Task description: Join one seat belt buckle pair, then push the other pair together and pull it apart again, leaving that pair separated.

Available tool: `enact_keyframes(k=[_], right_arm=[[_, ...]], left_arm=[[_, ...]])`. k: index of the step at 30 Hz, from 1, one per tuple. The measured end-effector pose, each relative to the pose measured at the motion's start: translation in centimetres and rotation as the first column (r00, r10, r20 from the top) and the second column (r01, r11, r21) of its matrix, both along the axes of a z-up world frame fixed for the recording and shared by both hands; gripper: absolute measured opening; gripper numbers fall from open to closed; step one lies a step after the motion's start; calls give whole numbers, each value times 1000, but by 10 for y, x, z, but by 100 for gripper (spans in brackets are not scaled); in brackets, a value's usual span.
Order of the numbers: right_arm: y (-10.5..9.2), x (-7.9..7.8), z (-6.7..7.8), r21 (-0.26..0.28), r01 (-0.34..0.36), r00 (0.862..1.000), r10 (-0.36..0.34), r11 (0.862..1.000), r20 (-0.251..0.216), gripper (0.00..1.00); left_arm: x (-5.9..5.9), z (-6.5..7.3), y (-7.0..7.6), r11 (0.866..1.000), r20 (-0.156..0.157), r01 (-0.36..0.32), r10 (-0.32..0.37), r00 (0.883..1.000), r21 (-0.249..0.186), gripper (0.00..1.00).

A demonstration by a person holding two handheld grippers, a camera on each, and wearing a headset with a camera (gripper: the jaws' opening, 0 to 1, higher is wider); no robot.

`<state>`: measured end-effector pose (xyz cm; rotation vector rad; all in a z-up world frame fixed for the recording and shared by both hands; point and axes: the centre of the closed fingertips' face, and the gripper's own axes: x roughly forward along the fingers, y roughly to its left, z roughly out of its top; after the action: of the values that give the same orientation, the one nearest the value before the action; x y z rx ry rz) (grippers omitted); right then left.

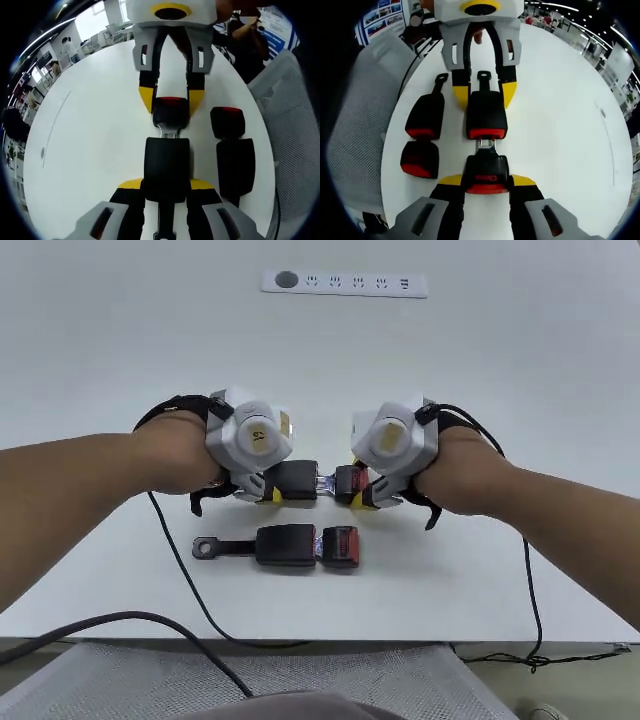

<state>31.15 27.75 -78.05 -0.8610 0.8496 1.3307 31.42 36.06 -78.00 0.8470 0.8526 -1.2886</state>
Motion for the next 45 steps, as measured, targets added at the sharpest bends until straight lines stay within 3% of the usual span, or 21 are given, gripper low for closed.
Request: enact_keyframes(k=[12, 18, 45], right_arm=[[6, 7, -2, -59, -16, 1000, 16, 998, 7, 29], [17, 3, -3, -64, -24, 1000, 25, 998, 9, 29], [5, 6, -3, -52, -20, 1000, 20, 998, -6, 31]], left_arm=[[0, 0, -1, 1000, -15, -9, 9, 1000, -13, 31], [1, -2, -2, 1000, -16, -14, 14, 1000, -8, 31], [4, -5, 4, 997, -35, -58, 56, 998, -51, 32]])
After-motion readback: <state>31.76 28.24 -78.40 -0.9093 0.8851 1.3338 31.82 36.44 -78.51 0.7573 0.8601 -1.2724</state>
